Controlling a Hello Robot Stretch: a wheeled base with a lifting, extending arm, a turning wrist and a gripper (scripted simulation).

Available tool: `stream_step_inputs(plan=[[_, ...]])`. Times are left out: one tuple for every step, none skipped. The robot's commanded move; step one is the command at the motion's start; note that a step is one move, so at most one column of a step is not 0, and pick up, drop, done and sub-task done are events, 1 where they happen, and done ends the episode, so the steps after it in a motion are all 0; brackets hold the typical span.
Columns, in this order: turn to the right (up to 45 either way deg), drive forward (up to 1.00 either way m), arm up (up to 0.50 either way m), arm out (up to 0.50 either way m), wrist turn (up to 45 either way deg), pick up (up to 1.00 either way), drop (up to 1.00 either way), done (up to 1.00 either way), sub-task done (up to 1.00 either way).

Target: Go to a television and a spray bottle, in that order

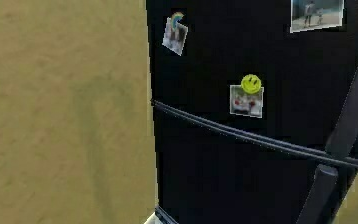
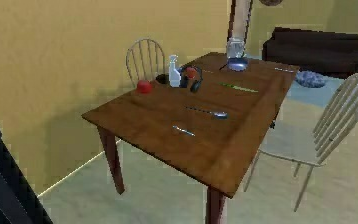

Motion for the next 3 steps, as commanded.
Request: stream_step_inputs(plan=[[45.0, 0.00, 0.00, 0.00, 0.0, 0.00, 0.00, 0.00, 0.00], [45.0, 0.00, 0.00, 0.00, 0.0, 0.00, 0.00, 0.00, 0.00], [0.0, 0.00, 0.00, 0.00, 0.0, 0.00, 0.00, 1.00, 0.00]])
